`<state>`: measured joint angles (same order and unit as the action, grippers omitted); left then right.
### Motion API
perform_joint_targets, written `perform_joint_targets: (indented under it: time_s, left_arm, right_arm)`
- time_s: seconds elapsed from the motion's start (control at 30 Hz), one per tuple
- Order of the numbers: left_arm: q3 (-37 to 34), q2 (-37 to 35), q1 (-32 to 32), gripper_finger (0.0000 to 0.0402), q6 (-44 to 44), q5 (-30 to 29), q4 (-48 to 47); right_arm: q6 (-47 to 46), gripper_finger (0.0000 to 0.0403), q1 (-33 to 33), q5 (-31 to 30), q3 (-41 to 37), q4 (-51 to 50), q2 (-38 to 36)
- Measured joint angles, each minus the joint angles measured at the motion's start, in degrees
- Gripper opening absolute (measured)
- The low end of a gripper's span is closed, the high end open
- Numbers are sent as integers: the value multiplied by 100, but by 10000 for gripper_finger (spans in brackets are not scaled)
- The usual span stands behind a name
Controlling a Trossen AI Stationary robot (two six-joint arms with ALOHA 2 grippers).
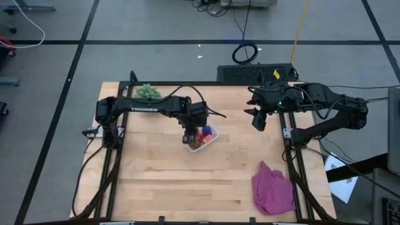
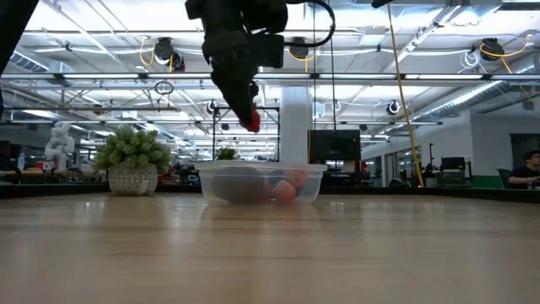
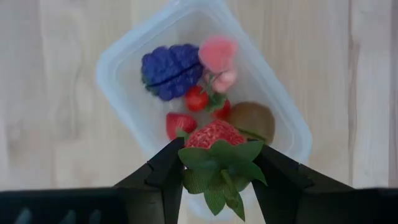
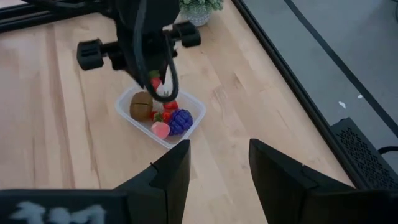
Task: Pick and placing Produce into tupperware
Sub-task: Put the strawberry into the transparent bin
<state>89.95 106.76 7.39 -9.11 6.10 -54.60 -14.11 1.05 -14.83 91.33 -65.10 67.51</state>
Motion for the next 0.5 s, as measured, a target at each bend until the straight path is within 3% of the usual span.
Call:
perform_joint_targets:
  time_s: [0.5]
  left_arm:
    - [-1056, 4, -15, 159, 39, 265, 1474]
  right_arm:
    - [6, 155, 5, -2, -2, 15, 2]
